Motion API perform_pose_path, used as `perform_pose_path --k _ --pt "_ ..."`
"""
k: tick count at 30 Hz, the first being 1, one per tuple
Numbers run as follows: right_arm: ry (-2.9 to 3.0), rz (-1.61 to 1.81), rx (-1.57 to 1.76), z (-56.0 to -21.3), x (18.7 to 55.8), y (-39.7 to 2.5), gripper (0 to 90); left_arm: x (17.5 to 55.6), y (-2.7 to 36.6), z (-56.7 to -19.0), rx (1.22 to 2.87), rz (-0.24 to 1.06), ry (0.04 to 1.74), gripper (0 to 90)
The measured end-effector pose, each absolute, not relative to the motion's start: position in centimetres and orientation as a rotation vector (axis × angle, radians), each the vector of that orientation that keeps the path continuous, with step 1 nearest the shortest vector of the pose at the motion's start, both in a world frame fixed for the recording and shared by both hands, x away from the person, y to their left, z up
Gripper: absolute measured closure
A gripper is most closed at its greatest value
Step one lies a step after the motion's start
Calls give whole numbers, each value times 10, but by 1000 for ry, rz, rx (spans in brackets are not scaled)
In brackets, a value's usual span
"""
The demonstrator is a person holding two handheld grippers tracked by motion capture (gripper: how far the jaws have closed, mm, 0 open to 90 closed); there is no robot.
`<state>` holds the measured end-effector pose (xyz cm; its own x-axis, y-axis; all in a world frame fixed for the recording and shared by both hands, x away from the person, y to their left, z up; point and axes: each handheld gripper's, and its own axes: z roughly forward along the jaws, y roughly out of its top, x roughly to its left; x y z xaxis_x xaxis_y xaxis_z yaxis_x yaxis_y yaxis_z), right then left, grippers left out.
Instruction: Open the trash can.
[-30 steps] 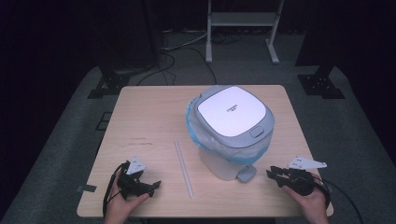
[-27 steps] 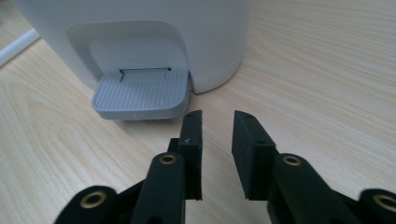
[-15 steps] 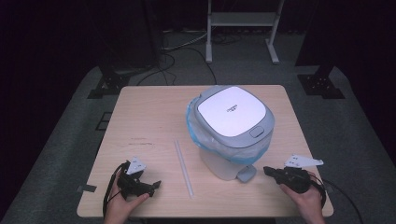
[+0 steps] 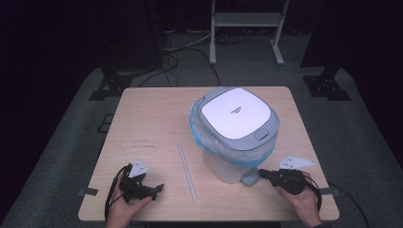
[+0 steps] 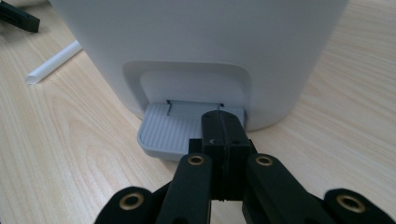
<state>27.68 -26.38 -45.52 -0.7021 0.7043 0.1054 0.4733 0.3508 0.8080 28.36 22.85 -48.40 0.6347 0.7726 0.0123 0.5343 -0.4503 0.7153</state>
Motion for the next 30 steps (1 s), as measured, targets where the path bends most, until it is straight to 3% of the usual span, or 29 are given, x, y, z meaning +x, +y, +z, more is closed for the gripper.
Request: perform_pose_path --k 30 --pt "2382 1256 967 -466 286 -239 897 284 228 -484 2162 443 1015 0"
